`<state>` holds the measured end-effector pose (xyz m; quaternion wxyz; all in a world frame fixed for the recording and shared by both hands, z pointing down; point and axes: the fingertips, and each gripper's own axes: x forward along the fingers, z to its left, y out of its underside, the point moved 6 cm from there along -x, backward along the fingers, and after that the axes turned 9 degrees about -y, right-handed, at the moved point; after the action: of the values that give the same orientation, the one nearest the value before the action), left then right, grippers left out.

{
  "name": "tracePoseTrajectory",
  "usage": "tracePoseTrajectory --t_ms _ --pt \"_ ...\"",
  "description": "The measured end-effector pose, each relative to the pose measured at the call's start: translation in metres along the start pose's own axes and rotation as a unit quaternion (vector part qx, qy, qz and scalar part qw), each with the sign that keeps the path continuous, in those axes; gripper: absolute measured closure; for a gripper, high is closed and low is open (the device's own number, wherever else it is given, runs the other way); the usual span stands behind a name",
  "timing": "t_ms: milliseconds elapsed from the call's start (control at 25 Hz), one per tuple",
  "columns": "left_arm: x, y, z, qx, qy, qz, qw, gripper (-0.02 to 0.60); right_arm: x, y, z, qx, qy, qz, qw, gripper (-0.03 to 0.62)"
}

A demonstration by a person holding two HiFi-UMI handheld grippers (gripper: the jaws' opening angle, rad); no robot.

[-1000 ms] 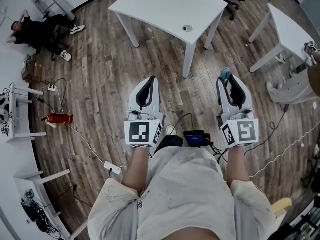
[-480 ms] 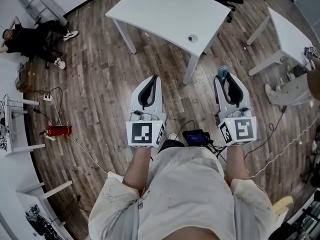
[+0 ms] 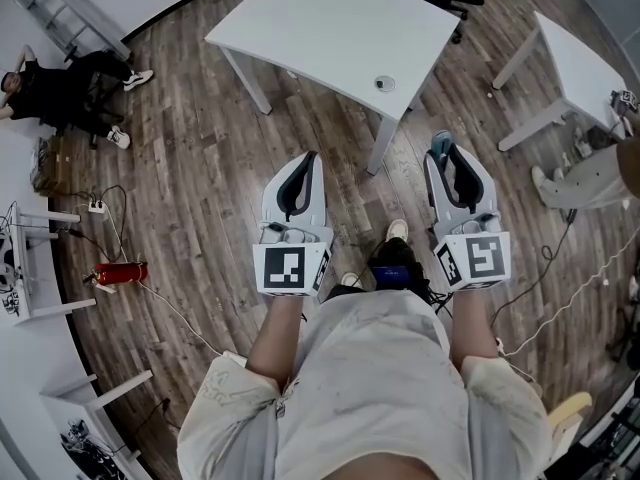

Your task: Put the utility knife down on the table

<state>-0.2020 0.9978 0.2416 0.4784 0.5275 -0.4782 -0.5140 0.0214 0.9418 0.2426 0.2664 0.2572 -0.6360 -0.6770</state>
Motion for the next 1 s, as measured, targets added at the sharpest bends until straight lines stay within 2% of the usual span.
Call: tracePoseTrajectory --t_ms 200,440,720,880,920,1000 --pt "0.094 0.031 -0.059 0.007 -0.006 -0.003 1.0000 0.563 0.027 0.035 -0.111 0.010 -0.008 -0.010 1.000 0.457" --pt "0.263 0.048 -0.134 0.016 -0.005 0.005 0.9998 0.563 0.092 0.053 -0.285 0.018 -0.014 -0.011 1.000 0.457" --pt "0.502 0.050 -0.276 0.032 -0.003 0.010 0.9994 0.563 0.152 0.062 -0.554 0.035 -0.017 -0.015 0.999 0.457" --pt "0.670 0.062 -0.402 0.039 -0.009 0.021 0.9990 0.563 0.173 0.076 -0.762 0.051 -0.016 -0.019 0.998 0.457" --pt "0.699 0.067 -0.426 0.042 -0.011 0.022 0.9988 0.563 0.176 0.080 -0.800 0.055 -0.015 -0.021 0.998 0.457" --pt "0.720 0.073 -0.452 0.048 -0.014 0.023 0.9985 0.563 0.172 0.086 -0.834 0.060 -0.017 -0.024 0.998 0.457"
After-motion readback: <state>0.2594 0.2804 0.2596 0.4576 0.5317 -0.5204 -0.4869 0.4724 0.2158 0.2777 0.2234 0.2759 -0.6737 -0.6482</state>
